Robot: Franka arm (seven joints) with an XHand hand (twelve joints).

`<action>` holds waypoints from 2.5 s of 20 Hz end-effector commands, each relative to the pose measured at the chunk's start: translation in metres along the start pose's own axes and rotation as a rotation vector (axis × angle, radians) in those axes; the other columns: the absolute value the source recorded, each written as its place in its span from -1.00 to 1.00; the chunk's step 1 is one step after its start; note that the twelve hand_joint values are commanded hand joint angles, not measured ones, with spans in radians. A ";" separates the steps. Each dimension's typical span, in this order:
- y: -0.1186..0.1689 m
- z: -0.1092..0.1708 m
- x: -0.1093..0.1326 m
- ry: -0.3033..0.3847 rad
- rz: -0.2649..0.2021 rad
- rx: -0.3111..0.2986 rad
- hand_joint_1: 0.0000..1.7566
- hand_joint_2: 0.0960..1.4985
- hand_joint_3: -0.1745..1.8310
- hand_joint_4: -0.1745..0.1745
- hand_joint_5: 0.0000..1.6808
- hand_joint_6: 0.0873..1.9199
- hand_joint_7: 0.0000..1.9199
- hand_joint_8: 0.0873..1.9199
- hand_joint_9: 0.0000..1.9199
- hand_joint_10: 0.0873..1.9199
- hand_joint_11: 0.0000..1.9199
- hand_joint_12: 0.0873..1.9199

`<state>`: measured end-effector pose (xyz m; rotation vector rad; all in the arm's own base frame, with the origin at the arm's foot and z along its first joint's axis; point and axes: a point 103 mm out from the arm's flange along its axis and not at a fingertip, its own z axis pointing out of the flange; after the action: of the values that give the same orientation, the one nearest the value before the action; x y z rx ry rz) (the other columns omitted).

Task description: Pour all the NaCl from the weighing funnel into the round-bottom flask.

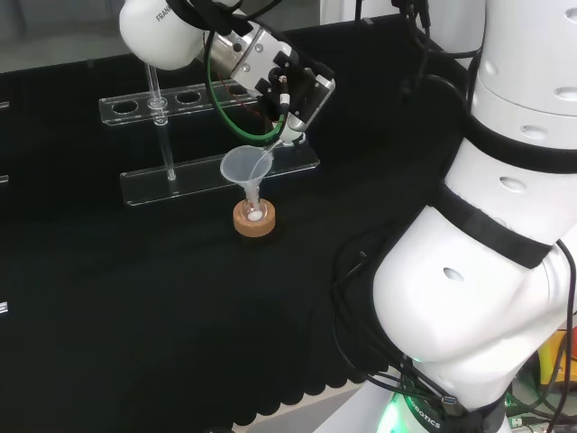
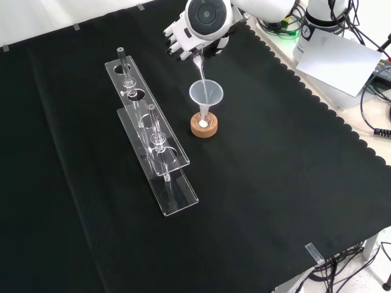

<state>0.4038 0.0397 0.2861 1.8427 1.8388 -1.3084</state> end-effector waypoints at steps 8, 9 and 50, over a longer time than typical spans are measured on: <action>-0.001 -0.003 0.000 -0.026 0.010 -0.001 0.25 -0.12 -0.23 1.00 0.41 -0.23 -0.48 -0.41 -0.20 -0.56 -0.36 0.26; -0.001 -0.004 0.000 -0.028 0.011 -0.001 0.25 -0.12 -0.23 1.00 0.41 -0.23 -0.48 -0.41 -0.20 -0.56 -0.36 0.26; -0.003 -0.014 0.004 -0.121 0.023 0.000 0.25 -0.12 -0.23 1.00 0.41 -0.22 -0.49 -0.40 -0.22 -0.55 -0.37 0.26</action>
<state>0.4064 0.0524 0.2924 1.7473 1.7566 -1.3782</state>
